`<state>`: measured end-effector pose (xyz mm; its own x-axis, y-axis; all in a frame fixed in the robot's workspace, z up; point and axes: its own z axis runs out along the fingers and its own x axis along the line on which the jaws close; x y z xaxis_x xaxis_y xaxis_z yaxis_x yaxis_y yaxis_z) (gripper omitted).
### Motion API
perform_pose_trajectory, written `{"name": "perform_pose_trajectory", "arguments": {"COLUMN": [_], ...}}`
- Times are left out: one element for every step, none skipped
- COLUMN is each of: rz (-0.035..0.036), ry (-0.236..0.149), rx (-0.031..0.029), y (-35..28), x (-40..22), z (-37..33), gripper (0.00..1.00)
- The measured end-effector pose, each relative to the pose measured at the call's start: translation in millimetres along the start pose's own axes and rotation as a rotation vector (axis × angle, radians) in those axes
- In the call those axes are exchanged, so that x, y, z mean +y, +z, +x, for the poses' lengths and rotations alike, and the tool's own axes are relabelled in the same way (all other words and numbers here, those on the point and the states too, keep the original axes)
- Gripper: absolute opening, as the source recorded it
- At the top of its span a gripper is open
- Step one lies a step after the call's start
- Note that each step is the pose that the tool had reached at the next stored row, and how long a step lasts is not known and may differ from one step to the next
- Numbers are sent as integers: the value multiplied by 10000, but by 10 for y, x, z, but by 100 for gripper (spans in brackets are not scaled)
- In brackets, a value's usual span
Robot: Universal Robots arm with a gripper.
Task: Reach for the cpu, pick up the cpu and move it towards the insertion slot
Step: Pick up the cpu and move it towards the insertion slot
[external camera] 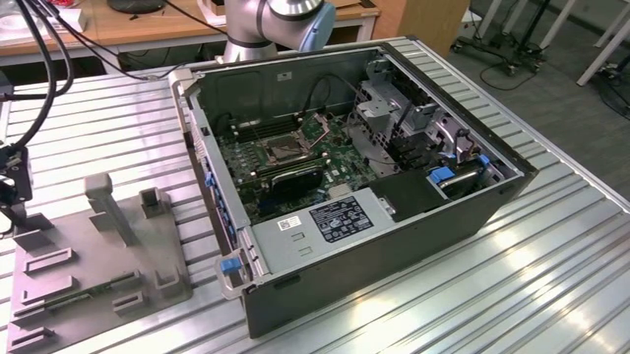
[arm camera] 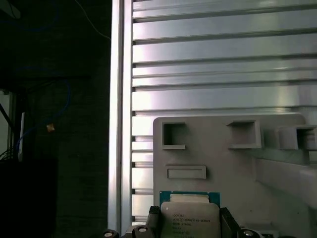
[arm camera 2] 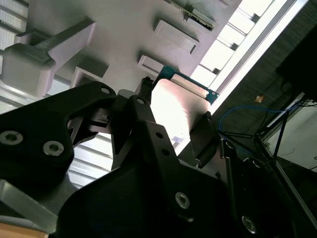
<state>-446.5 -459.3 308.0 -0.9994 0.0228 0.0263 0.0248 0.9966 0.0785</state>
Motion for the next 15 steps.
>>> {"name": "perform_pose_trajectory", "arguments": {"rz": [0, 0, 0, 0, 0, 0, 0, 0, 0, 0, 0, 1, 1, 0, 0], "ry": [0, 1, 1, 1, 0, 1, 1, 1, 1, 0, 1, 1, 1, 1, 0], "rx": [0, 0, 0, 0, 0, 0, 0, 0, 0, 0, 0, 0, 1, 0, 0], "y": [-9, -19, -29, -41, -53, -65, -76, -87, -99, -112, -124, -136, -150, -160, -170], "x": [1, 2, 2, 4, 4, 5, 6, 7, 8, 9, 10, 11, 12, 13, 13], "z": [0, 1, 1, 1, 1, 2, 2, 2, 3, 3, 4, 4, 4, 5, 4], "gripper": [54, 54, 54, 54, 54, 54, 54, 54, 54, 54, 54, 54, 54, 54, 54]}}
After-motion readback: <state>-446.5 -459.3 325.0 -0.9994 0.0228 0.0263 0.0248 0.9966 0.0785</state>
